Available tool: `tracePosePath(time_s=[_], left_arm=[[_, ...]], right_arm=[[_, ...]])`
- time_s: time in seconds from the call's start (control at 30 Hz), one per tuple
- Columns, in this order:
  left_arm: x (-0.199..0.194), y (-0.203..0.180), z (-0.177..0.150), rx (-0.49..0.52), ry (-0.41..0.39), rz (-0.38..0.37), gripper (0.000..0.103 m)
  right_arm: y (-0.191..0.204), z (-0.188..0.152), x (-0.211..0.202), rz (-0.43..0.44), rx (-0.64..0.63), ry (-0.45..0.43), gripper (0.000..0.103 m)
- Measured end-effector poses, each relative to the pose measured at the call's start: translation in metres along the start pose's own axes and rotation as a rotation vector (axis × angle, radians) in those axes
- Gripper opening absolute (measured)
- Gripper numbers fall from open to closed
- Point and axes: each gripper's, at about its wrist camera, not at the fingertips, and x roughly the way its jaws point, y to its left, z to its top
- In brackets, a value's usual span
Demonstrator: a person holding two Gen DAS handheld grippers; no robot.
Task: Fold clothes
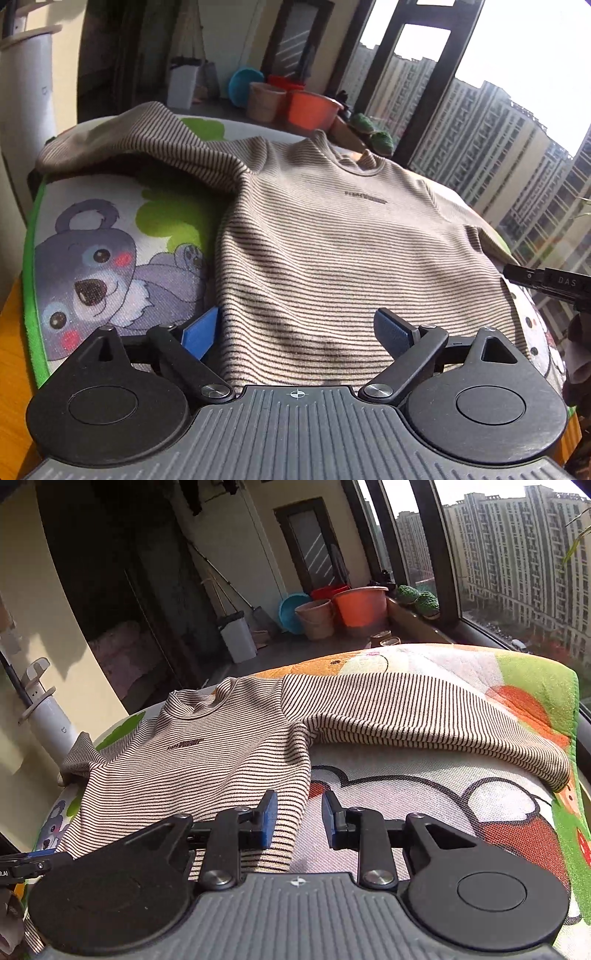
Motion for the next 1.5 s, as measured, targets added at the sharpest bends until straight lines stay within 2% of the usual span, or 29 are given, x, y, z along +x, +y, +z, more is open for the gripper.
tracePosePath(time_s=[0.07,0.1,0.13,0.2,0.33,0.43,0.53,0.57,0.6,0.63,0.7,0.83,0.9,1.0,1.03,1.17,1.2,1.3,1.37,1.4,1.43,1.5], left_arm=[[0.002,-0.004,0.0,0.016,-0.002,0.004,0.094],[0.003,-0.006,0.0,0.024,-0.003,0.009,0.094],[0.003,-0.007,0.0,0.028,-0.005,0.013,0.094],[0.004,-0.005,0.001,0.023,-0.006,0.01,0.095],[0.005,-0.001,0.004,-0.005,-0.007,0.003,0.096],[0.006,0.0,0.004,-0.017,-0.011,0.008,0.097],[0.005,0.001,0.001,-0.015,-0.014,0.014,0.1],[0.004,0.001,0.0,-0.009,-0.012,0.015,0.101],[0.004,0.001,0.0,-0.001,-0.008,0.016,0.103],[0.004,0.001,-0.001,0.013,-0.004,0.019,0.103],[0.004,-0.003,-0.001,0.049,0.008,0.03,0.103],[0.003,-0.004,0.002,0.042,0.035,0.043,0.103],[0.0,-0.001,0.004,0.011,0.039,0.033,0.103],[-0.008,-0.002,-0.001,-0.001,0.063,0.038,0.103],[-0.014,-0.005,-0.004,0.004,0.088,0.021,0.103],[-0.03,-0.014,-0.018,-0.007,0.143,-0.14,0.103],[-0.027,-0.017,-0.02,-0.013,0.172,-0.155,0.103],[-0.023,-0.022,-0.021,-0.005,0.151,-0.148,0.103],[-0.023,-0.023,-0.021,0.005,0.126,-0.124,0.097],[-0.024,-0.023,-0.021,0.014,0.107,-0.096,0.079],[-0.024,-0.023,-0.021,0.023,0.089,-0.069,0.049],[-0.024,-0.015,-0.021,0.034,0.069,-0.013,0.022]], right_arm=[[0.007,-0.007,0.009,0.021,-0.023,0.02,0.054],[0.013,-0.01,0.013,0.02,-0.052,0.023,0.042],[0.02,-0.011,0.018,0.013,-0.091,0.02,0.024],[0.033,-0.011,0.026,-0.003,-0.161,0.013,0.014],[0.049,0.01,0.032,-0.033,-0.238,-0.058,0.012],[0.056,0.018,0.035,-0.113,-0.331,-0.107,0.012],[0.042,0.017,0.042,-0.139,-0.272,-0.049,0.013],[0.036,0.012,0.043,-0.135,-0.24,-0.027,0.027],[0.03,0.007,0.043,-0.125,-0.211,-0.009,0.069],[0.025,0.001,0.043,-0.116,-0.183,0.009,0.093],[0.019,-0.004,0.033,-0.09,-0.136,0.014,0.1],[0.015,-0.007,0.012,-0.054,-0.025,0.025,0.103],[0.019,-0.009,-0.002,-0.024,-0.02,-0.001,0.103],[0.021,-0.02,-0.021,-0.038,-0.034,-0.032,0.103],[0.018,-0.025,-0.027,-0.025,-0.015,-0.028,0.103],[0.003,-0.043,-0.038,0.045,0.066,0.022,0.103],[0.001,-0.047,-0.037,0.045,0.078,0.03,0.103],[0.006,-0.056,-0.038,0.029,0.094,-0.015,0.103],[0.011,-0.058,-0.035,0.015,0.106,-0.037,0.103],[0.013,-0.059,-0.033,0.0,0.113,-0.054,0.103],[0.016,-0.06,-0.032,-0.02,0.12,-0.072,0.103],[0.025,-0.061,-0.028,-0.066,0.117,-0.074,0.103]])
